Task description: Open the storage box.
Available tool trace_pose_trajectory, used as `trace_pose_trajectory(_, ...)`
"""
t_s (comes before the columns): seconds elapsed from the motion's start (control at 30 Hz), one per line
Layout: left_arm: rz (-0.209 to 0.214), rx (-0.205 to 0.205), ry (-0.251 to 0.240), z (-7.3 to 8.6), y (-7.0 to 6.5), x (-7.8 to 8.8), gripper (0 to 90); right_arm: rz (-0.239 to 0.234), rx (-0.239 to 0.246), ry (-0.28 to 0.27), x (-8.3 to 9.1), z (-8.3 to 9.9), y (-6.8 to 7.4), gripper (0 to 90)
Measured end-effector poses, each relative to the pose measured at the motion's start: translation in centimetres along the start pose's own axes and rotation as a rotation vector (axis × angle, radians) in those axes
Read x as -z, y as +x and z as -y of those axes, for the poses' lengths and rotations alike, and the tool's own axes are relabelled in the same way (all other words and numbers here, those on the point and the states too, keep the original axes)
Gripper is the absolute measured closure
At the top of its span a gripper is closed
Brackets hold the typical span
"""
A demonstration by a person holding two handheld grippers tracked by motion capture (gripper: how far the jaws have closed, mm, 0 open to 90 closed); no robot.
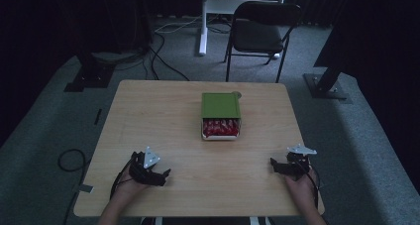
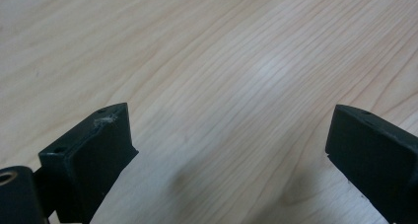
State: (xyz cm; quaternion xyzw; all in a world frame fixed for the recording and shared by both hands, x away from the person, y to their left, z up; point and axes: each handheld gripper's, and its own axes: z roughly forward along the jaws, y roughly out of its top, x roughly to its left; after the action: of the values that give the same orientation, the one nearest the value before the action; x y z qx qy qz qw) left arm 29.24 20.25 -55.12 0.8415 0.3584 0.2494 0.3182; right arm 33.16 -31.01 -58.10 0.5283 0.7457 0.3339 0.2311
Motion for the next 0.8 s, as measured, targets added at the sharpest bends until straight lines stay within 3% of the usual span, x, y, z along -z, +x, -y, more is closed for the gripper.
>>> trace_pose_trajectory(0.37, 0.002, -0.115, -0.024, -3.0, -1.7, -0.4, 4.8, 0.0, -0.001, 0.001, 0.0, 0.0, 0.0, 10.3)
trace_pose_trajectory(0.4, 0.001, -0.146, -0.03, -3.5, -2.2, -0.5, 4.8, 0.0, -0.001, 0.001, 0.0, 0.0, 0.0, 10.3)
trace_pose_trajectory(0.6, 0.021, -0.189, -0.042, -4.9, -3.4, -1.2, 4.8, 0.0, 0.0, 0.001, 0.0, 0.0, 0.0, 10.3)
trace_pose_trajectory(0.73, 0.037, -0.236, -0.052, -6.0, -4.6, -1.8, 4.8, 0.0, 0.0, 0.001, 0.0, 0.0, 0.0, 10.3)
trace_pose_trajectory(0.77, 0.036, -0.264, -0.056, -6.6, -5.2, -2.1, 4.8, 0.0, -0.001, 0.001, 0.0, 0.0, 0.0, 10.3)
trace_pose_trajectory(0.8, 0.036, -0.264, -0.056, -6.6, -5.2, -2.1, 4.8, 0.0, -0.001, 0.001, 0.0, 0.0, 0.0, 10.3)
